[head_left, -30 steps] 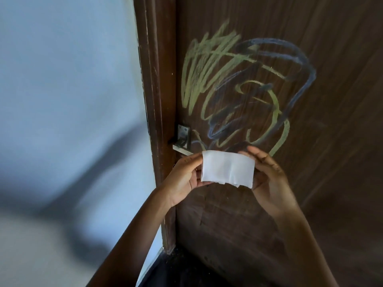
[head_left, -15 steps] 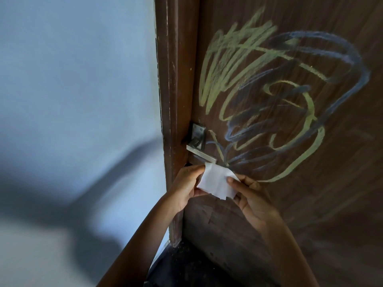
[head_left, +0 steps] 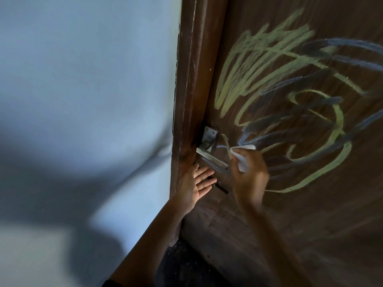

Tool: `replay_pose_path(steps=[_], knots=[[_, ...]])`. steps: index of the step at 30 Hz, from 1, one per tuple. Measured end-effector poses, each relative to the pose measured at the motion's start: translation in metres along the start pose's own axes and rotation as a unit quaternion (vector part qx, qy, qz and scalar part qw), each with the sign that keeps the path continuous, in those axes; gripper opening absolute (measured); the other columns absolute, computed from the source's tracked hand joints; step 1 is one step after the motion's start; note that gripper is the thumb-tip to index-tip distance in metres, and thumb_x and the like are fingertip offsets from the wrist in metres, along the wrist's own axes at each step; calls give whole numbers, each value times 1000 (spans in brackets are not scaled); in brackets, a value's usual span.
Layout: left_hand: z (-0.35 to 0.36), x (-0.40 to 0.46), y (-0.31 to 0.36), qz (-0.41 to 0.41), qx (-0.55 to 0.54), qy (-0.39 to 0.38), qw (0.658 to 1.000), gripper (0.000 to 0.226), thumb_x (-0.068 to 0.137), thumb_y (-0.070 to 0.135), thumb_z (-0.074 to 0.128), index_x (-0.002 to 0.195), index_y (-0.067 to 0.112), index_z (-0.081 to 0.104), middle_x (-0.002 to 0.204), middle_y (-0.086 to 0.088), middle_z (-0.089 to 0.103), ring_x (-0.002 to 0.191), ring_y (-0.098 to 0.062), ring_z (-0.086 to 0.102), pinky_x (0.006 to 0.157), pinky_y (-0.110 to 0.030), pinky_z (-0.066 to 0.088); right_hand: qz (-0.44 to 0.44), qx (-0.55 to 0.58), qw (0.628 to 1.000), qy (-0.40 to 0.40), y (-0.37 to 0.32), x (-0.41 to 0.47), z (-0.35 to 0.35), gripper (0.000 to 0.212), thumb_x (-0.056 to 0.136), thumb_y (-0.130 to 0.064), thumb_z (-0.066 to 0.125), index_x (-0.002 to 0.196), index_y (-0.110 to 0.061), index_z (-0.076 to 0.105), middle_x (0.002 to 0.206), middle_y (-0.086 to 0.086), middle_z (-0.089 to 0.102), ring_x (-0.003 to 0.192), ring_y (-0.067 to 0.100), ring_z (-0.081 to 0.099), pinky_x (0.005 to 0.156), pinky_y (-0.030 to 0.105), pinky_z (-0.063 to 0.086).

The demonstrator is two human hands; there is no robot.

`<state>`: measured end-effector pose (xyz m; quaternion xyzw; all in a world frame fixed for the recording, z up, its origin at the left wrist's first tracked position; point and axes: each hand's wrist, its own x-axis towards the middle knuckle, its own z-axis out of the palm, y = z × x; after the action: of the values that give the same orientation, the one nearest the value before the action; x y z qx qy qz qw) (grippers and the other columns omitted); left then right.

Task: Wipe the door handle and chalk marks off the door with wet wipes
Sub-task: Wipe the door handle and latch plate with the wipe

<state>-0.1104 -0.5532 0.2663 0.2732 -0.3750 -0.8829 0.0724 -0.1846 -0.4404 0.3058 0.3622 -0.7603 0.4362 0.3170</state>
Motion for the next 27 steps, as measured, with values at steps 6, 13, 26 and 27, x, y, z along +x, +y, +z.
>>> replay_pose_path(steps=[6, 13, 26, 27], knots=[[3, 17, -5, -21, -118, -7, 993, 56, 100, 45, 29, 143, 10, 35, 144, -12, 44, 136, -30, 38, 116, -41, 23, -120, -127, 970, -168, 24, -15, 33, 30, 85, -5, 41, 95, -3, 69, 101, 12, 68, 91, 26, 67, 66, 35, 58], [-3, 25, -9, -22, -131, -12, 991, 58, 99, 49, 31, 139, 10, 44, 140, -10, 50, 134, -25, 42, 116, -40, 26, -222, -199, 938, -178, 53, -39, 50, 29, 94, -12, 51, 117, 0, 63, 129, 20, 59, 122, 30, 55, 99, 43, 47], [-9, 30, -14, -38, -141, -21, 989, 56, 100, 48, 26, 138, 10, 43, 135, -9, 54, 121, -24, 53, 112, -39, 30, -301, -189, 919, -172, 71, -31, 40, 40, 81, -2, 69, 120, 0, 63, 132, 18, 57, 115, 32, 60, 83, 40, 54], [-10, 31, -14, -38, -145, -21, 988, 56, 100, 48, 27, 138, 10, 43, 131, -8, 56, 116, -23, 55, 111, -39, 31, -304, -183, 920, -165, 71, -30, 41, 37, 81, -1, 68, 118, 0, 64, 129, 19, 59, 111, 32, 62, 81, 39, 55]])
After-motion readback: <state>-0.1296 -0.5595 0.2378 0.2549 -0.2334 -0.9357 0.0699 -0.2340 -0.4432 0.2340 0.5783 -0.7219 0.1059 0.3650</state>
